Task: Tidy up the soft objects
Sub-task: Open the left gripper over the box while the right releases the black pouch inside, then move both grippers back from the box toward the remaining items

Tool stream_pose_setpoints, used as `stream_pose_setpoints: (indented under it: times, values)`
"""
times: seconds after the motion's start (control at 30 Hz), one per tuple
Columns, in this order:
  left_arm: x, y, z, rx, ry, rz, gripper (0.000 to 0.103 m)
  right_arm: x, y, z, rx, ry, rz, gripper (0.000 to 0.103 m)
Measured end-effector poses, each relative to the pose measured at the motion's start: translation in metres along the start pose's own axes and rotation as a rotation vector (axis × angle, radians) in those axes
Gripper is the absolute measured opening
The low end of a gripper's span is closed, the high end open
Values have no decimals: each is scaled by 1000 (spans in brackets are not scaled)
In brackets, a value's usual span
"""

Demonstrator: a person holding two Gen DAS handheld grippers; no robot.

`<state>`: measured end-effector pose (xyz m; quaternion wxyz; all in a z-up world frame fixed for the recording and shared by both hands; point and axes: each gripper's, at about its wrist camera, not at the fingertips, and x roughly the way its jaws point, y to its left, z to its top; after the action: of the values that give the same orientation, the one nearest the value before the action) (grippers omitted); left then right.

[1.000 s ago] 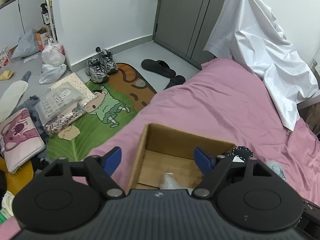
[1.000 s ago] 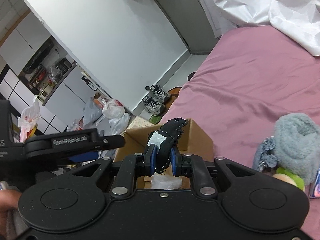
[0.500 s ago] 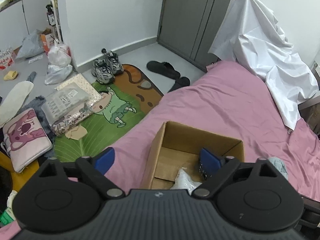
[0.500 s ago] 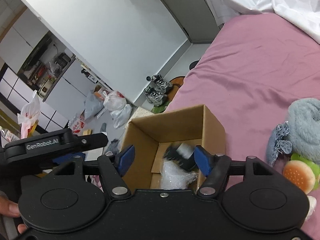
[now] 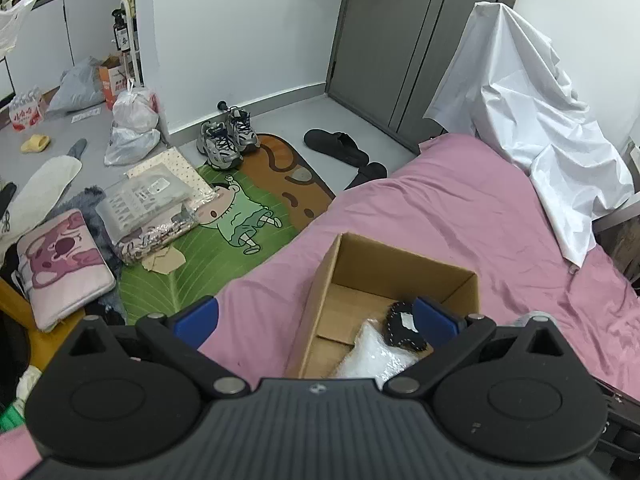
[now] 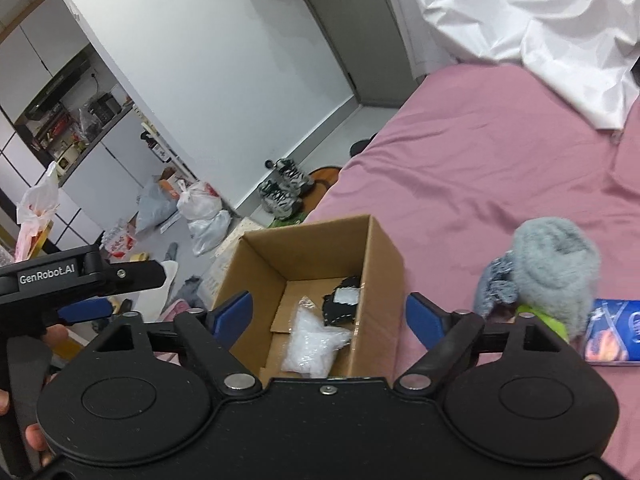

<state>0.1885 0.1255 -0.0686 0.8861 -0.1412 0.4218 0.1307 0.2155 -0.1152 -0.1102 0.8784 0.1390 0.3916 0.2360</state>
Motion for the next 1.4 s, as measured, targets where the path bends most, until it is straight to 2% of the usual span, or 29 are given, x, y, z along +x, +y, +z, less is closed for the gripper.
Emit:
stream_pose_setpoints:
  times: [0.07, 0.17, 0.27, 0.4, 0.53, 0.77, 0.93, 1.1, 1.3, 1.4]
  values:
    - [-5, -1, -3, -4, -8, -5, 103, -4, 1, -1, -14, -8, -4, 98]
    - [-11, -1, -6, -24, -15, -33, 103, -11, -5, 1, -16, -5, 2, 103]
    - [-18, -4, -10, -28, -27, -50, 103, -16, -7, 2, -19, 4, -1, 103]
    - [-24, -5, -15, -51, -28, -77, 103, -28, -9, 3, -53, -41, -51, 103]
    - [-35, -11, -20, -45, -37, -91, 103, -38, -16, 7, -53, -46, -50, 103]
    - [-46, -32, -30, 3, -16, -49, 103, -57, -25, 7, -62, -79, -50, 103]
    - [-52, -43, -40, 1, -17, -74, 102, -72, -35, 6, -52, -103, -47, 103]
    - [-64, -63, -49, 35, -56, -86, 102, -88, -47, 6, -58, -109, -44, 103]
    - [-75, -76, -56, -41, -113, -127, 102, -103, -61, 8, -68, -108, -48, 103]
    - [-77, -83, -60, -50, -105, -117, 102, -109, -68, 8, -67, -118, -49, 103]
